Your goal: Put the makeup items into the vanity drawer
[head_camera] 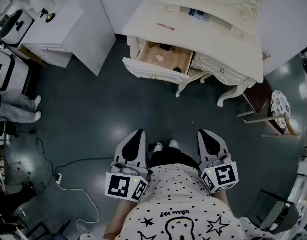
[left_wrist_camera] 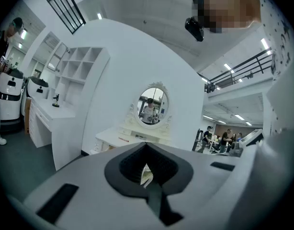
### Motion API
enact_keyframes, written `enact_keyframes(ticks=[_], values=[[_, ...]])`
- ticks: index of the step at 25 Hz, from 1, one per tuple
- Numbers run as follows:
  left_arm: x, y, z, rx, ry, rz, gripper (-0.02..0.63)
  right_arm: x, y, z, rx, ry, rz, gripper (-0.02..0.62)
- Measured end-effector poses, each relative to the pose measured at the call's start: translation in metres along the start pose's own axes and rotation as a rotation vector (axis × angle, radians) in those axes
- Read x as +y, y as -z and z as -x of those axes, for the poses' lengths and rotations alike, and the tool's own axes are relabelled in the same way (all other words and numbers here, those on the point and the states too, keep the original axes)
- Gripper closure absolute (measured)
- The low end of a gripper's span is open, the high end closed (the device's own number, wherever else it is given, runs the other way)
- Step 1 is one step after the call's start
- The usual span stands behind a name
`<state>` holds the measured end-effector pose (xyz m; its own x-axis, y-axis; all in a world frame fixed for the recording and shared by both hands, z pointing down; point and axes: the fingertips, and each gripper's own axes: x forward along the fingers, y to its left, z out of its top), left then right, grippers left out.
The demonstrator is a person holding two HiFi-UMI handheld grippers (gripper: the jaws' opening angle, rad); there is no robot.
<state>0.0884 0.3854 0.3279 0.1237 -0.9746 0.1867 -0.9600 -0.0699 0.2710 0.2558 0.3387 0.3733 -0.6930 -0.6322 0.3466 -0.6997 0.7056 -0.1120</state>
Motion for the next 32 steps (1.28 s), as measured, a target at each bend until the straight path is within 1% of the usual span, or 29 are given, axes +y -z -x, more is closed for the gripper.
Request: enact_keyframes(ticks=[5, 10, 15, 20, 25, 32], values=[[-0.003, 0.002, -0.002, 0.005, 0.025, -0.001, 0.611, 0.002, 0.001, -0.002, 0.002, -0.006, -0.012, 0.588], [-0.004, 0.007, -0.001, 0.023, 0.039, -0.026, 0.611, 0.008, 0.002, -0.004, 0.008, -0.025, 0.002, 0.588], [0.000, 0.006, 0.002, 0.020, 0.052, -0.029, 0.611, 0.014, 0.003, -0.006, 0.005, -0.016, -0.003, 0.588], [0.011, 0.001, 0.007, 0.009, 0.054, -0.030, 0.611, 0.024, 0.002, -0.011, 0.016, -0.011, 0.014, 0.588], [0.028, -0.001, 0.015, 0.012, 0.042, -0.029, 0.611, 0.041, -0.003, -0.020, 0.006, -0.036, 0.014, 0.587], [0.050, 0.007, 0.020, 0.049, 0.037, -0.014, 0.611, 0.054, 0.011, -0.027, 0.046, 0.003, -0.030, 0.588]])
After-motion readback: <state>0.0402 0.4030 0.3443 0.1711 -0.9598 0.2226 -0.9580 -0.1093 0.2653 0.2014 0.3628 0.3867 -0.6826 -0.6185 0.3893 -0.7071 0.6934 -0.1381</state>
